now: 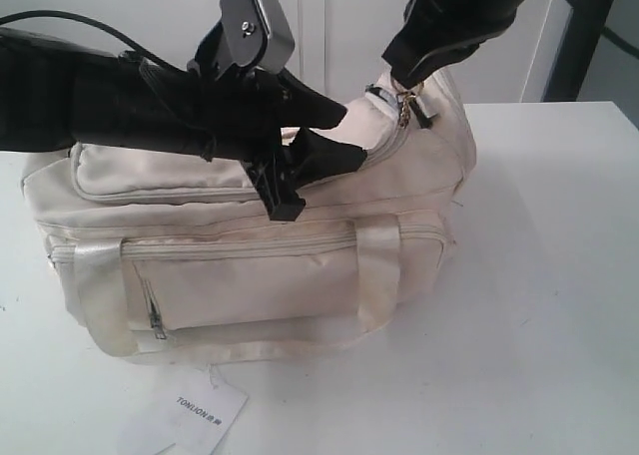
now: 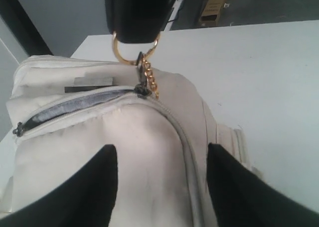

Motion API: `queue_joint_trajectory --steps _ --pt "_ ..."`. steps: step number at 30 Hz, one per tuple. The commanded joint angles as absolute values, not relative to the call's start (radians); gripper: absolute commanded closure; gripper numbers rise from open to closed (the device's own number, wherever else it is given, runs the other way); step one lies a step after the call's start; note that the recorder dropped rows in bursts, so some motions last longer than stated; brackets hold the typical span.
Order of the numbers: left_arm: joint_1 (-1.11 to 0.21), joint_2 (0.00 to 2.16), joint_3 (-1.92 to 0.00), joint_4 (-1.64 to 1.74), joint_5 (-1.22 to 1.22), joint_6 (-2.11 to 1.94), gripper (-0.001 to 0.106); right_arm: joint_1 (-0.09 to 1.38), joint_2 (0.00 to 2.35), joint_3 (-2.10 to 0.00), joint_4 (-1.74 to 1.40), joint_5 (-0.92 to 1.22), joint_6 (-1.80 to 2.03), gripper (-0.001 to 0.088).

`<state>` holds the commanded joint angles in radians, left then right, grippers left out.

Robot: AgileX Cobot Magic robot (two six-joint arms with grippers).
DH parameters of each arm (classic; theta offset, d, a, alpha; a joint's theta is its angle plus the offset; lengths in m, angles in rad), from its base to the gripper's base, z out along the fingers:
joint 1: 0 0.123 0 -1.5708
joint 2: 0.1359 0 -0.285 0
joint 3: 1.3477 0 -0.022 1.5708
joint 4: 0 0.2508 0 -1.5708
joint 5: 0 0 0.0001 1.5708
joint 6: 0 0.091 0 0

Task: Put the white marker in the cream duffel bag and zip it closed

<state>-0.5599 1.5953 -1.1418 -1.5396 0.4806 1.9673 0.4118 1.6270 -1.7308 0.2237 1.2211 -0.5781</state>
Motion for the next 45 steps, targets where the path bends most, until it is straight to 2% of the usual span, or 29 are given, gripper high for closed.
queue_joint_trajectory --steps 9,12,16,24,26,28,32,38,42,45 --pt "-0.598 1.644 -1.142 -1.682 0.482 2.073 0.047 0.407 1.656 -1.720 0.144 1.221 -0.579 0.0868" --pt "-0.670 1.661 -1.144 -1.720 0.336 2.105 0.046 0.406 1.656 -1.720 0.114 1.221 -0.579 0.0868" --pt "-0.720 1.692 -1.171 -1.744 0.236 2.107 0.039 0.406 1.656 -1.720 0.116 1.221 -0.579 0.0868" --pt "-0.745 1.720 -1.246 -1.744 0.067 2.109 0.040 0.406 1.656 -1.720 0.118 1.221 -0.579 0.0868" --pt "-0.745 1.721 -1.246 -1.744 0.103 2.109 0.042 0.406 1.656 -1.720 0.118 1.221 -0.579 0.0868" --pt "-0.745 1.726 -1.246 -1.744 0.174 2.107 0.046 0.406 1.656 -1.720 0.116 1.221 -0.579 0.0868" --pt "-0.745 1.735 -1.246 -1.744 0.018 2.054 0.063 0.406 1.656 -1.720 0.113 1.221 -0.579 0.0868" --pt "-0.745 1.735 -1.246 -1.744 0.045 2.036 0.082 0.406 1.656 -1.720 0.108 1.221 -0.579 0.0868" --pt "-0.745 1.735 -1.246 -1.744 0.054 2.036 0.103 0.406 1.656 -1.720 0.093 1.220 -0.581 0.0868" --pt "-0.745 1.735 -1.246 -1.744 0.062 2.036 0.105 0.403 1.656 -1.720 0.075 1.183 -0.583 0.0868"
